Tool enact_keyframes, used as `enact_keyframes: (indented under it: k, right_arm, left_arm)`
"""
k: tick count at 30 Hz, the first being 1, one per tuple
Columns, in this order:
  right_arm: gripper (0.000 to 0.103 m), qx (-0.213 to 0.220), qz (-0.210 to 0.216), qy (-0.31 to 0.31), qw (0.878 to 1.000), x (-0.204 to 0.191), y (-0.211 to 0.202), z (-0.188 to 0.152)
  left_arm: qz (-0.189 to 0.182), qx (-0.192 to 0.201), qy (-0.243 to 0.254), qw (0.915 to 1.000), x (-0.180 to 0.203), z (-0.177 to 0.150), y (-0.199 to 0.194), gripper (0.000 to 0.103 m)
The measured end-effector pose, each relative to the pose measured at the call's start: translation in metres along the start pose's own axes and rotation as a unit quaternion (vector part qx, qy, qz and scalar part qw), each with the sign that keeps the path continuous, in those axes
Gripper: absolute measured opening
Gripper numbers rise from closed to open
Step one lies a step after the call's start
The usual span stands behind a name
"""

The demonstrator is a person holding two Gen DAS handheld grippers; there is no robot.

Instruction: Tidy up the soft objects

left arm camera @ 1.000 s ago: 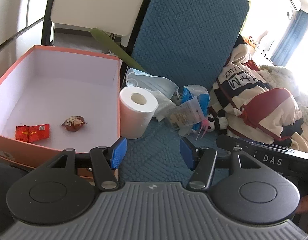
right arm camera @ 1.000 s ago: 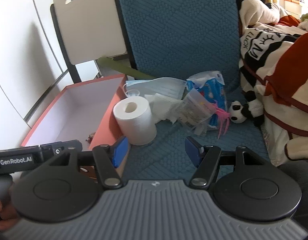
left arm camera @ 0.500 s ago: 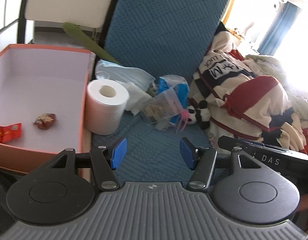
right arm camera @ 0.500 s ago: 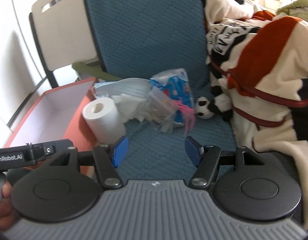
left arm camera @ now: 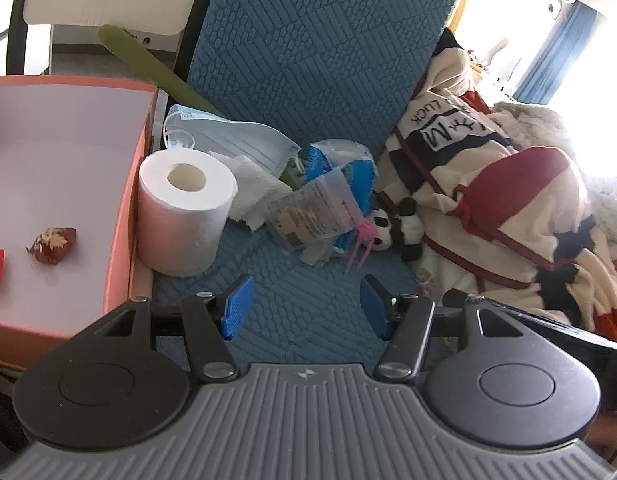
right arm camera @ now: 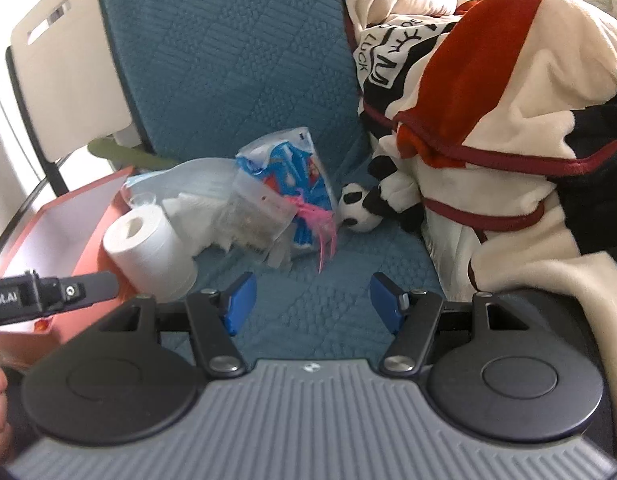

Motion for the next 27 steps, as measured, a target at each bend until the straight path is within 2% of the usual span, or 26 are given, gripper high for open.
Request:
enact_keyframes:
  k: [4, 7, 13, 16, 20, 22, 23, 24, 27]
  right_arm:
    - [0.066, 0.003, 0.008, 0.016, 1.000, 0.004, 0.016, 0.007]
    - [0.066, 0.004, 0.017, 0.034, 0.999, 0.010, 0.028, 0.014]
    - [0.066, 0.006, 0.036, 0.069, 0.997, 0.025, 0.053, 0.031]
    - [0.066, -0.006, 0.044, 0.073, 0.996, 0.029, 0.070, 0.039]
    - [0.066, -0.016, 0.070, 0.117, 0.991, 0.043, 0.090, 0.051]
    - [0.079, -0.019, 0.085, 0.142, 0.986, 0.051, 0.102, 0.058]
    - [0.090, -0.024, 0.095, 0.158, 0.983, 0.056, 0.109, 0.061]
    - [0.087, -0.028, 0.101, 0.170, 0.980, 0.061, 0.115, 0.064]
    - [0.088, -0.046, 0.121, 0.196, 0.972, 0.068, 0.133, 0.070]
  left_arm:
    - [0.004, 0.003, -0.001, 1.0000, -0.004, 0.005, 0.017, 0.065]
    - [0.018, 0.007, 0.004, 0.9998, -0.004, 0.008, 0.030, 0.070]
    - [0.029, 0.011, 0.010, 0.9995, -0.002, 0.016, 0.056, 0.070]
    - [0.030, 0.018, 0.013, 0.9993, 0.000, 0.020, 0.067, 0.070]
    - [0.027, 0.023, 0.006, 0.9993, 0.006, 0.024, 0.088, 0.072]
    - [0.031, 0.026, 0.018, 0.9990, 0.012, 0.026, 0.097, 0.074]
    - [0.034, 0.027, 0.025, 0.9987, 0.016, 0.027, 0.103, 0.075]
    - [0.037, 0.027, 0.030, 0.9985, 0.018, 0.028, 0.108, 0.075]
    - [0.039, 0.029, 0.044, 0.9979, 0.024, 0.031, 0.124, 0.076]
Point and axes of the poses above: each gripper's, at about its wrist camera, not at the fingertips, and y roughly the way its jaws point, x to its right, z to its top, the point moved 1 cm from there along y, roughly the way its jaws point, and after that the axes turned 2 degrees about y, right-handed, at the moved point
